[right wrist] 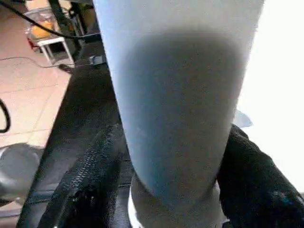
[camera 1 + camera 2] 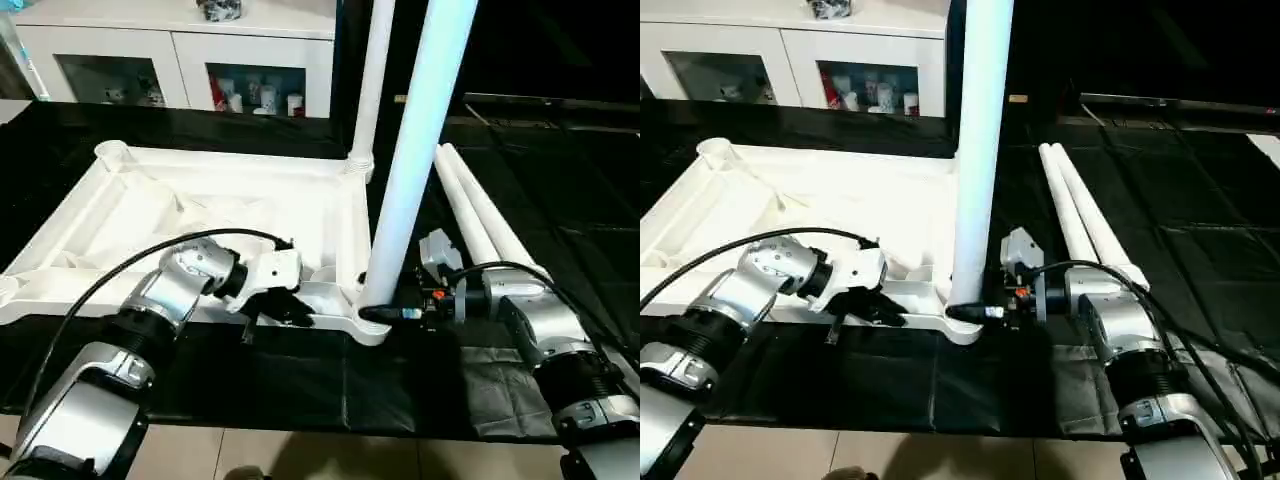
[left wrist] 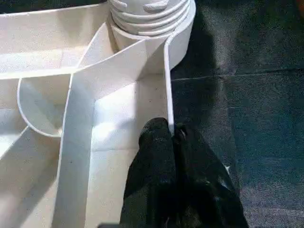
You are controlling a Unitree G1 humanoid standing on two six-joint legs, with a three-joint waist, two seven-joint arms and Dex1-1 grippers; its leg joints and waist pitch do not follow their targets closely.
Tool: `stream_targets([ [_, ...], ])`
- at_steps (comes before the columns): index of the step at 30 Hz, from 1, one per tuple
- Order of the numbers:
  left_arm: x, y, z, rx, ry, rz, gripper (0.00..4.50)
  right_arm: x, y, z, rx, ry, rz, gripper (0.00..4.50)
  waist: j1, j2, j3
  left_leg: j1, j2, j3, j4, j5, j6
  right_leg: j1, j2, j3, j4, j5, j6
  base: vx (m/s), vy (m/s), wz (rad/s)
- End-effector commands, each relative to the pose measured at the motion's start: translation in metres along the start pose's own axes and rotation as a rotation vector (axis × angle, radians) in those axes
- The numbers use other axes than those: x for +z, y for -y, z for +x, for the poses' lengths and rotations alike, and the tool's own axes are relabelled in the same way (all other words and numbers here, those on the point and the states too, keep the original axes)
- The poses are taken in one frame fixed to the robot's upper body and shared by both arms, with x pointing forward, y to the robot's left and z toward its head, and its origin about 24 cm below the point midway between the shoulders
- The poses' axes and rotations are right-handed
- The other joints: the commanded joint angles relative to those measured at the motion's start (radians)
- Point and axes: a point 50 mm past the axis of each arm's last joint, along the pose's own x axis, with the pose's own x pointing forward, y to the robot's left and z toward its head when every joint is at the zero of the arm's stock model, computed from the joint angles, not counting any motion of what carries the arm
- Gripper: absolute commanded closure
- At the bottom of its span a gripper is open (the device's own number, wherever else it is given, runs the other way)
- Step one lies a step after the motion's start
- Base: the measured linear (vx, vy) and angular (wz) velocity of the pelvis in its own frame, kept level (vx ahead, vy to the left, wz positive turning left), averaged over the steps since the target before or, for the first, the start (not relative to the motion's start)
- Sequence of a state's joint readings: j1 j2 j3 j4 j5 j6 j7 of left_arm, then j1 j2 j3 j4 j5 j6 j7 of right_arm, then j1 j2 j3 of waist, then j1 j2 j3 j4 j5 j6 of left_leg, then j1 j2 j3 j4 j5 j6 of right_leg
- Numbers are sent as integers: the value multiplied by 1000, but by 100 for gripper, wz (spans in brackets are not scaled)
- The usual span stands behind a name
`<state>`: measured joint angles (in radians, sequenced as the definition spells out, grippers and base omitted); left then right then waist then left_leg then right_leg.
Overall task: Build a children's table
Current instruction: Rotate leg to tighten
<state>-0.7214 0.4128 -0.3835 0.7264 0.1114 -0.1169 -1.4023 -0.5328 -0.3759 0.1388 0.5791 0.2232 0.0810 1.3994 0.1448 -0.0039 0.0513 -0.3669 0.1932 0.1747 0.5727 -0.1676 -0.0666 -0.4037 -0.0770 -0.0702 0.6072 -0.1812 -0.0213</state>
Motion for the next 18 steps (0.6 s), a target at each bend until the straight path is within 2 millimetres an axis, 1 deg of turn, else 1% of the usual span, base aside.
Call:
stream_targets([
  [1,1,2,2,-64,-40,33,450,3,1,-4,25,-15,1,201,-3,-3,-70,11,41,-5,-55,-185,54,55,-72,44,-63,-154,-229,0,0,0],
  [3,1,2,2,-69,-38,30,450,1,0,-5,37,-21,9,207,-3,-3,-69,11,41,-4,-54,-186,54,55,-72,43,-63,-159,-230,0,0,0],
  [5,0,2,3,-70,-36,27,450,0,-1,-5,49,-21,19,233,-2,-3,-69,11,42,-5,-55,-191,52,54,-72,43,-64,-167,-228,0,0,0],
  [6,0,3,3,-71,-36,25,450,-1,-2,-5,52,-23,20,238,-2,-3,-69,12,42,-5,-55,-193,50,54,-72,43,-64,-168,-227,0,0,0],
  [8,0,3,3,-71,-34,20,450,-2,-3,-4,58,-26,21,241,0,-1,-70,12,41,-5,-54,-191,50,54,-72,44,-62,-160,-230,0,0,0],
  [10,-1,3,3,-71,-33,15,450,-2,-3,-4,63,-27,24,244,-1,-2,-69,12,41,-5,-55,-194,49,54,-71,43,-63,-162,-229,0,0,0],
  [11,-1,3,3,-70,-32,12,450,-3,-4,-4,66,-28,26,246,0,0,-69,12,41,-6,-55,-197,48,54,-72,43,-64,-166,-229,0,0,0],
  [13,-2,3,3,-68,-30,3,450,-4,-5,-3,74,-29,30,249,-1,-1,-69,12,41,-6,-55,-203,45,54,-71,43,-64,-174,-227,0,0,0],
  [14,-2,3,3,-68,-29,-1,450,-4,-5,-2,76,-29,30,249,-1,0,-69,12,41,-6,-55,-205,44,54,-71,43,-65,-178,-226,0,0,0],
  [15,-3,3,3,-60,-26,-18,450,-5,-6,-1,79,-28,31,249,0,4,-70,12,41,-6,-55,-205,43,54,-72,43,-64,-176,-226,0,0,0],
  [16,-3,2,4,-56,-23,-26,450,-5,-6,-1,79,-28,33,249,0,2,-69,12,41,-6,-55,-205,43,54,-71,43,-64,-170,-228,0,0,0],
  [17,-4,2,4,-53,-19,-33,450,-5,-7,-1,79,-27,34,249,0,3,-70,12,41,-6,-55,-205,42,54,-71,43,-64,-165,-230,0,0,0],
  [18,-4,1,4,-39,-10,-59,450,-6,-7,0,79,-25,37,249,0,2,-69,12,41,-7,-55,-204,43,55,-70,43,-63,-161,-232,0,0,0],
])
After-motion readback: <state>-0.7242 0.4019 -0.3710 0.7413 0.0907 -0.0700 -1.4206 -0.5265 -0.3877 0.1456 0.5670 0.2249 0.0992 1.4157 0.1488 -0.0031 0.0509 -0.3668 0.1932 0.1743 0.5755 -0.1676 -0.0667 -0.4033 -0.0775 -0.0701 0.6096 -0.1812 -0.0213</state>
